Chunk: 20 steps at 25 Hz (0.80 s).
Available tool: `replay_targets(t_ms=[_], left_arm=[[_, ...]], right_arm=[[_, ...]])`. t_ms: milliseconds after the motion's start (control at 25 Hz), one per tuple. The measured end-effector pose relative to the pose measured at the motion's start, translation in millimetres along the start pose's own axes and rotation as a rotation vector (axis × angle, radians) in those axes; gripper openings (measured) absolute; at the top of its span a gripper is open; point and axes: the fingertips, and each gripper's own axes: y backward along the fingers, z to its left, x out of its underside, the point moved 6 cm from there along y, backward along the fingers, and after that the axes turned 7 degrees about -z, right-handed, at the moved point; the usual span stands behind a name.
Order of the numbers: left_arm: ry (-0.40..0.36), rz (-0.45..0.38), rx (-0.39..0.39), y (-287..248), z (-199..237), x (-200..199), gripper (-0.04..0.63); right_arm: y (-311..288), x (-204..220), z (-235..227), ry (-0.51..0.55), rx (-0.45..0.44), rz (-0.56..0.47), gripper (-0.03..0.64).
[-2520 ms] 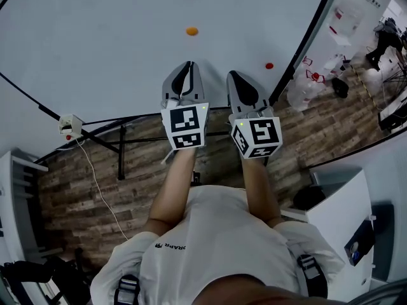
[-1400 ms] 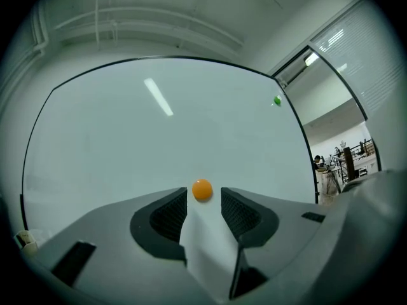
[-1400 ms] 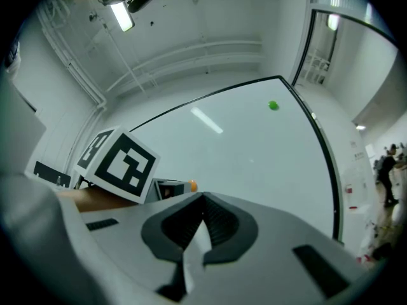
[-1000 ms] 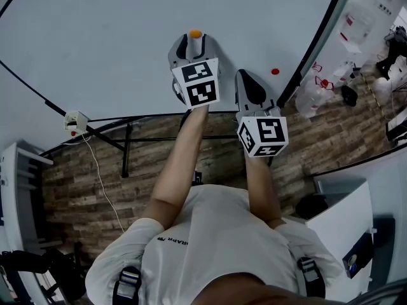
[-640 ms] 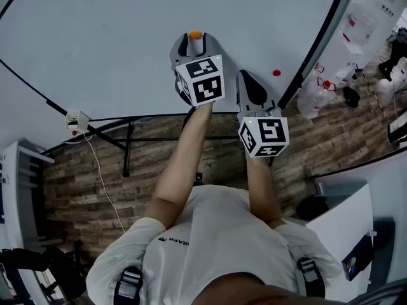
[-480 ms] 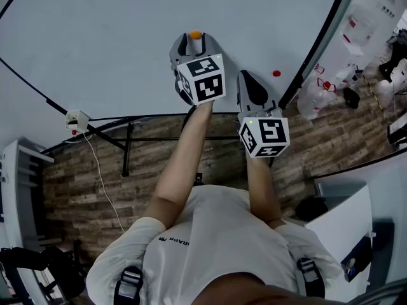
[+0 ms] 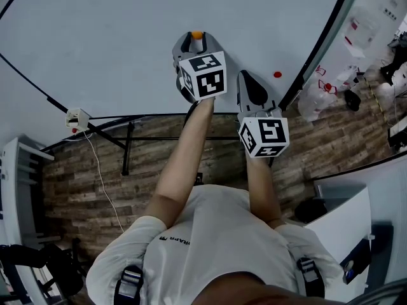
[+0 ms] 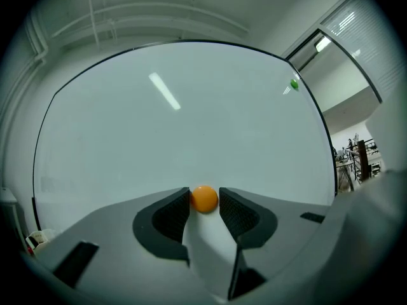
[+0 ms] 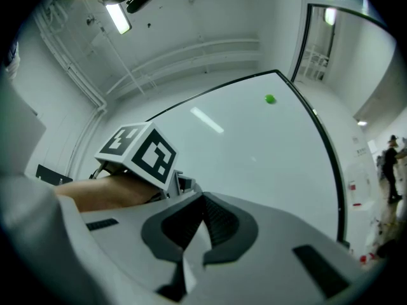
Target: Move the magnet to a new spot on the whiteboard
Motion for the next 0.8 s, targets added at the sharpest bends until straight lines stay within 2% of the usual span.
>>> replay_targets(t_ms=[800], left_arm=[[0.005,-0.011,0.007,1.2,-1.1,1.6,0.12]], right_arm=[[-1.3,4.0,1.7,0.01,0.002,0.009,0.012]])
